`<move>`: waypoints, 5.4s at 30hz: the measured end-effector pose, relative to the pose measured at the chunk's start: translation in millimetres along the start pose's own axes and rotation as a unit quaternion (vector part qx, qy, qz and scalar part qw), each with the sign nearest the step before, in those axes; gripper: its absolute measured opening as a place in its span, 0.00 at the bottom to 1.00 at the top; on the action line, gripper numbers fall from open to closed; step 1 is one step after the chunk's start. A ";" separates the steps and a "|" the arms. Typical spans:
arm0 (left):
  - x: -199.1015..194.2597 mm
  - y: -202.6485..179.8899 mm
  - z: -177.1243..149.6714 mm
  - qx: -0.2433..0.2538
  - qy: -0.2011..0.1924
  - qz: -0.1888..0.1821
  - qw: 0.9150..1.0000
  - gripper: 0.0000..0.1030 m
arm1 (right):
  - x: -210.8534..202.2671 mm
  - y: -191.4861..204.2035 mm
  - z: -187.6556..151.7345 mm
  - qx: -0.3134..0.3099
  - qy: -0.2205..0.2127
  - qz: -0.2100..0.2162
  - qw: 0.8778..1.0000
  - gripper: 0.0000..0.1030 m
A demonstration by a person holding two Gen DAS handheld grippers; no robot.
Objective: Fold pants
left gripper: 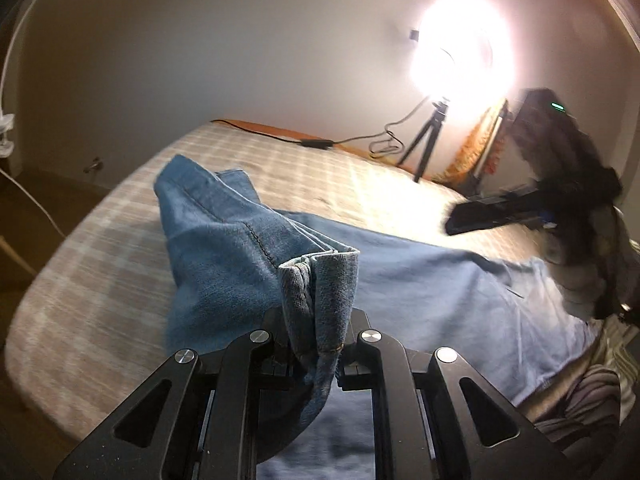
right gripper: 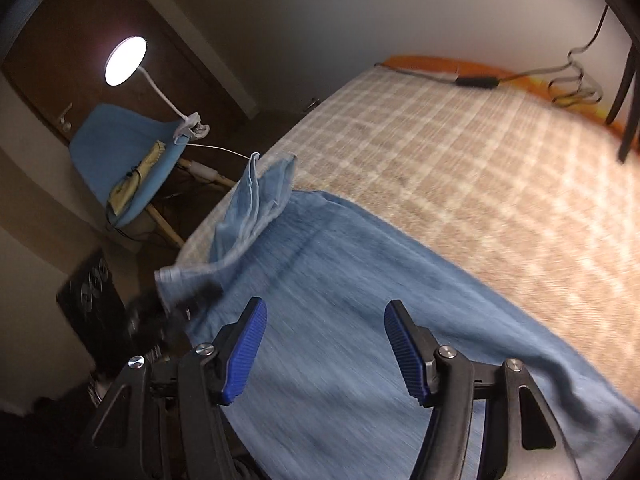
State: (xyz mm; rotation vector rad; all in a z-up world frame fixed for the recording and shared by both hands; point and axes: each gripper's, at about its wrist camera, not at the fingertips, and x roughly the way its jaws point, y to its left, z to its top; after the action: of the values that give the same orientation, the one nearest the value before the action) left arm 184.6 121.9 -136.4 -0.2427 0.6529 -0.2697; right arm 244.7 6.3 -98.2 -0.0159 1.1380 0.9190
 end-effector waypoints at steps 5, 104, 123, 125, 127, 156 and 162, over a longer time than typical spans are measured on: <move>-6.8 -32.2 -11.1 0.066 0.012 -0.029 0.997 0.11 | 46.3 -6.4 14.6 0.051 0.026 0.063 0.996 0.64; 16.7 -106.8 -52.7 0.119 0.119 -0.107 0.980 0.23 | -7.2 -77.7 -34.0 0.184 -0.046 -0.044 0.981 0.02; -16.8 -96.8 -25.8 0.080 0.046 -0.153 0.984 0.14 | -17.3 -78.4 -67.7 0.244 0.003 0.011 0.970 0.59; -19.7 -96.3 -23.4 0.077 0.042 -0.153 0.984 0.14 | -10.0 -79.3 -73.4 0.264 0.011 0.039 0.964 0.59; -21.3 -96.0 -22.1 0.077 0.043 -0.152 0.984 0.14 | 0.1 -81.6 -77.3 0.290 0.014 0.066 0.955 0.59; 20.4 -212.8 4.6 0.144 0.108 -0.239 0.954 0.14 | -82.5 -53.3 -37.3 0.106 -0.100 -0.158 0.977 0.04; 33.9 -254.8 13.1 0.181 0.133 -0.257 0.940 0.14 | -119.8 -82.8 -57.3 0.124 -0.116 -0.166 0.972 0.04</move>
State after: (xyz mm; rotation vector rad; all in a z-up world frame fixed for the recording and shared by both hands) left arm 175.4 -126.0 -67.7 -0.0166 0.7865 -0.9302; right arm 240.2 -146.9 -66.4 0.0998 0.9875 0.4653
